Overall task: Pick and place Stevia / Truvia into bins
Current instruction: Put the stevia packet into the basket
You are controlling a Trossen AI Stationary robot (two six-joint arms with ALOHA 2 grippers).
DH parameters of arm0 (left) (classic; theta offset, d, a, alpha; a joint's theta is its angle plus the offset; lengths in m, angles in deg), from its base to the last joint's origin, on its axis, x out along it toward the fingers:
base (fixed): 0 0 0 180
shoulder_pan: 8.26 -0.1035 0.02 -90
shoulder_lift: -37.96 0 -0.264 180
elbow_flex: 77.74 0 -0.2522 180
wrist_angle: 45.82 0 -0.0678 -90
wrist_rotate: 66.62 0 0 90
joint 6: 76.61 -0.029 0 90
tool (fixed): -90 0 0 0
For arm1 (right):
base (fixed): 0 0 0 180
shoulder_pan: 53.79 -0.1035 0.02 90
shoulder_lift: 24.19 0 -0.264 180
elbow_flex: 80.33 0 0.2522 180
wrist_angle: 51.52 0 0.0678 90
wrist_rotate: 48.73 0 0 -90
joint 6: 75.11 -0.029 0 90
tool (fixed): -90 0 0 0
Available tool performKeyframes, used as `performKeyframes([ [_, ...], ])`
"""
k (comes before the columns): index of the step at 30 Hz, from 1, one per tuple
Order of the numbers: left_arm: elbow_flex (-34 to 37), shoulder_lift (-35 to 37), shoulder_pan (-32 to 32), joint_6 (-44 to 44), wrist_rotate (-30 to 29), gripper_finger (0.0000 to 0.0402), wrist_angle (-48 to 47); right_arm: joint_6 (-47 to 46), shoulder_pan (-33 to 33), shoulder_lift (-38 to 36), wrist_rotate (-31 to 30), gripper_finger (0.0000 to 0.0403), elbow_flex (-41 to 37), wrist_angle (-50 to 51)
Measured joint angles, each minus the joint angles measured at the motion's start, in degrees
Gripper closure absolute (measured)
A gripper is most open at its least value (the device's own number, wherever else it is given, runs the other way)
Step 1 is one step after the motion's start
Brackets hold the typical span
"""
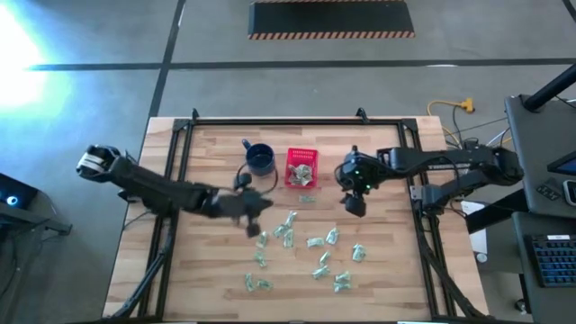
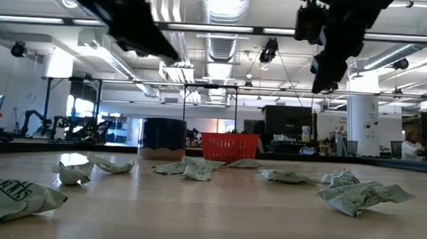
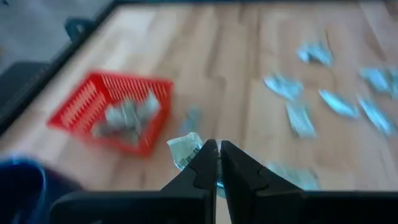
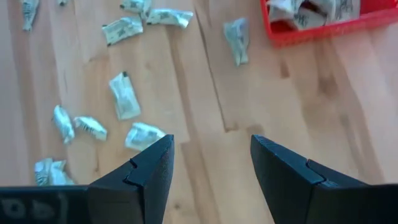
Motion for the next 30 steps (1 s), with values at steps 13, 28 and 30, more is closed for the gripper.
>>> performKeyframes([
  [13, -9.4, -14.0, -20.0, -10.7, 18.1, 0.0401, 12.3, -7.1, -7.6, -6.7, 0.8, 0.0199, -11.3, -3.2],
  [28, -19.6, -28.0, -27.3, -11.6, 25.3, 0.0402, 7.7, -16.8, -22.7, -6.6, 1.9, 0.0199, -16.3, -10.3],
  [30, -19.6, -28.0, -27.7, -11.7, 25.4, 0.0398, 6.4, -18.0, -24.6, -6.6, 1.9, 0.0199, -16.5, -10.4],
])
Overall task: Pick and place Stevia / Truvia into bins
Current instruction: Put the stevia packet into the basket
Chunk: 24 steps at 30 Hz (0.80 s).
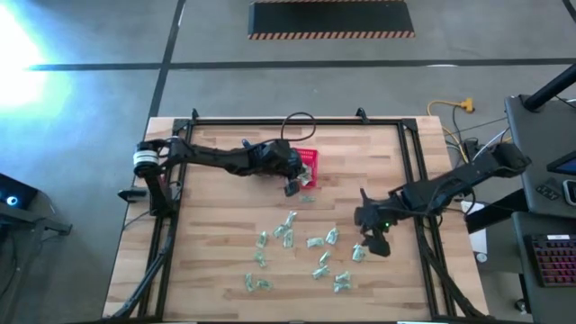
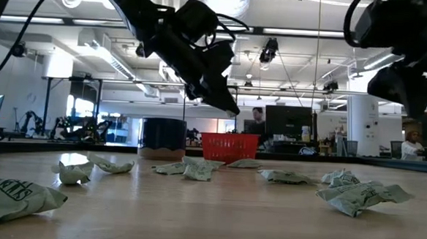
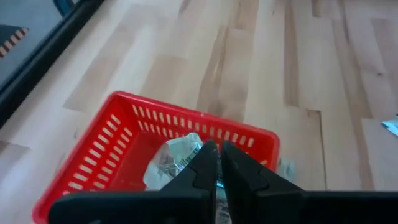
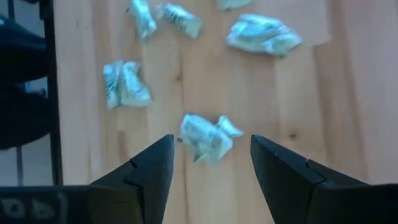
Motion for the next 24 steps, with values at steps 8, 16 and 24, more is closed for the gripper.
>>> performKeyframes([
  [8, -0.2, 1.0, -0.4, -1.4, 0.3, 0.0309, 0.3, -3.7, -5.9, 0.1, -0.5, 0.0199, -3.5, -8.9],
  [16, -0.3, 4.4, -0.2, -1.3, 0.3, 0.0236, -0.2, -7.3, -8.1, 6.7, -4.1, 0.0199, -5.2, -10.0],
  [24, 0.1, 12.3, -0.1, -1.2, 0.3, 0.0228, -2.9, -9.4, -9.5, 15.7, -5.4, 0.0201, -4.0, -11.3],
])
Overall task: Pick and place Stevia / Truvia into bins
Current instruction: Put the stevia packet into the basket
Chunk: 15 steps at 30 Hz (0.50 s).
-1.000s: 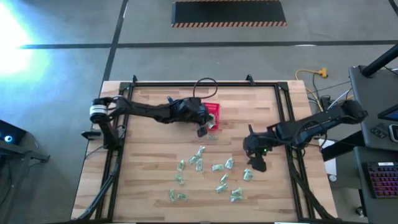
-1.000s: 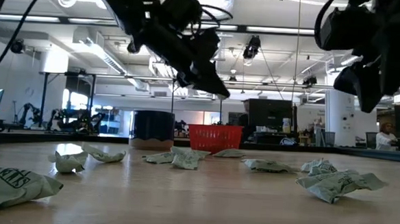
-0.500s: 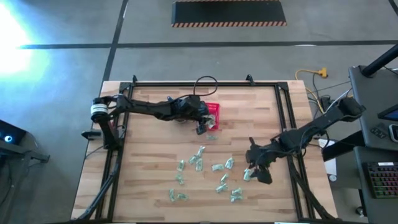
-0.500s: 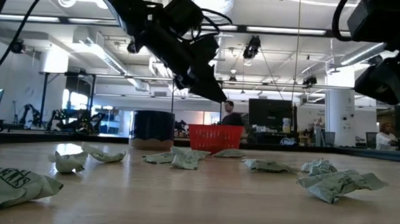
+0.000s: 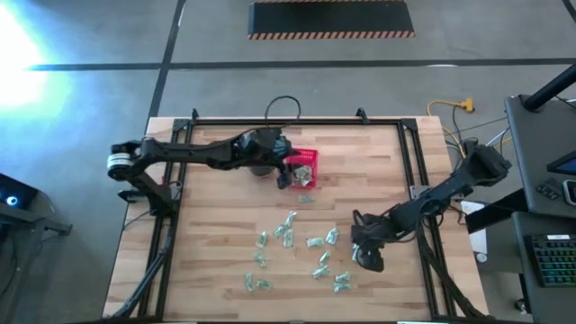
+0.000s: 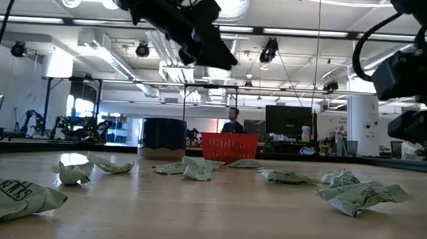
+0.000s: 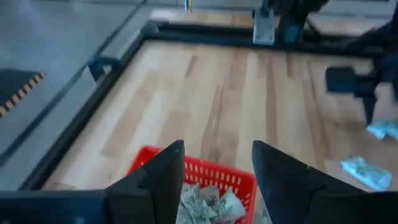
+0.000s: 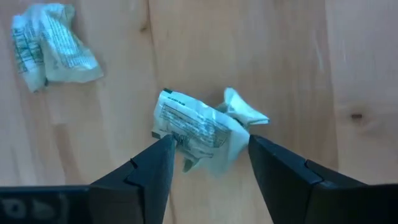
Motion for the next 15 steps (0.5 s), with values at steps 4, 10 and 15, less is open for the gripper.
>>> performKeyframes([
  [4, 0.4, 3.8, 0.1, 0.1, -0.3, 0.0228, -1.9, -1.6, -0.1, 1.1, -0.9, 0.0222, 0.5, 0.1],
  [10, 1.0, 7.8, 0.2, 1.5, -1.1, 0.0228, -7.3, -1.9, -0.1, -1.9, -1.2, 0.0294, 0.2, 0.1],
  [15, 2.1, 8.5, 0.2, 3.0, -1.1, 0.0228, -9.2, -1.8, -0.1, -4.5, -1.2, 0.0341, 0.3, 0.2],
])
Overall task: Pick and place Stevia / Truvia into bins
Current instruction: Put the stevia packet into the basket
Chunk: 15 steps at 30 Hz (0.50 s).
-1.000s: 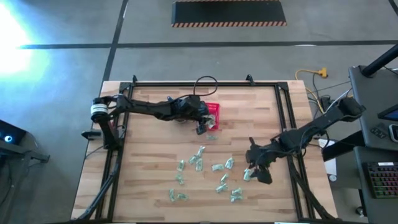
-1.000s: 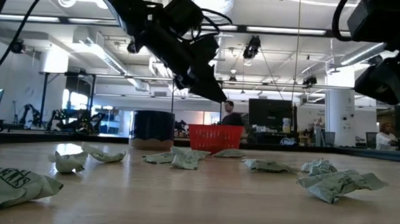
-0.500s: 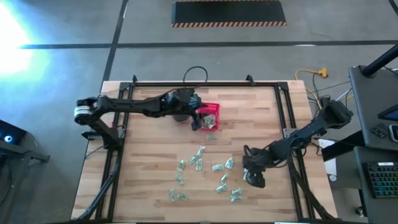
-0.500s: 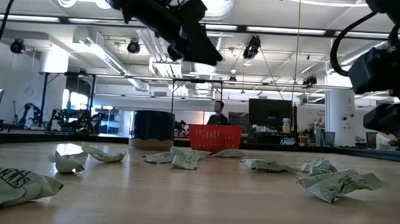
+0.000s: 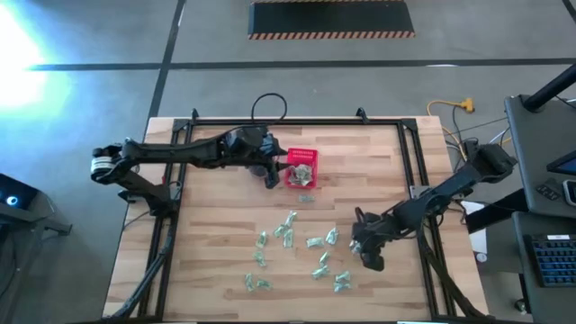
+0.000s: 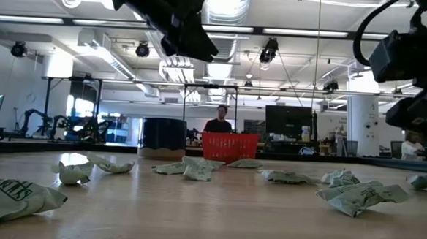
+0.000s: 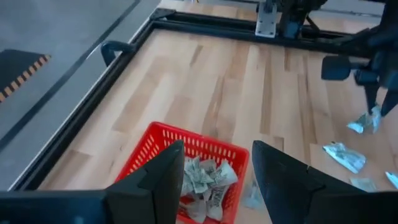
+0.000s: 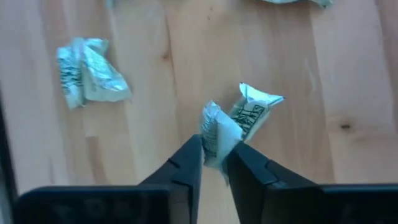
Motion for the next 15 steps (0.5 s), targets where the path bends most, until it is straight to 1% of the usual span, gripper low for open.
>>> performKeyframes([
  [9, 2.2, -0.7, 2.6, 2.6, 0.1, 0.0228, -1.0, -1.2, 0.0, -4.6, -0.2, 0.0390, 0.0, 0.2],
  [12, 3.7, -0.4, 3.8, 4.8, 0.4, 0.0228, -2.0, -2.0, 0.0, -6.0, -1.8, 0.0394, 0.0, 0.3],
  [15, 4.0, -0.1, 5.4, 7.4, 1.1, 0.0228, -5.9, -2.3, 0.0, -7.4, -4.0, 0.0394, 0.0, 0.2],
])
